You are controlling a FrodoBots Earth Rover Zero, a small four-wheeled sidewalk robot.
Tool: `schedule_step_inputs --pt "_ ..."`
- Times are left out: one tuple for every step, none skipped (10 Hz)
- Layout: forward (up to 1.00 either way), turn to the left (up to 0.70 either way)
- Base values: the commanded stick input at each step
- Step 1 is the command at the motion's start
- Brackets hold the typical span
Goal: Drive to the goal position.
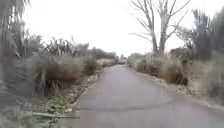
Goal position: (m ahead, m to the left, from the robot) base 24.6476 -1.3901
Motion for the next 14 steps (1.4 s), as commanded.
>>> schedule_step_inputs --pt "0.85 0.0" --pt "0.85 0.0" --pt "0.85 0.0" --pt "0.85 0.0" --pt "0.85 0.0" --pt "0.85 0.0" --pt "0.85 0.0" --pt "0.85 0.0" --pt "0.85 0.0" --pt "0.85 0.0" --pt "0.85 0.0" --pt "0.85 0.0" --pt "0.85 0.0" --pt "0.85 0.0"
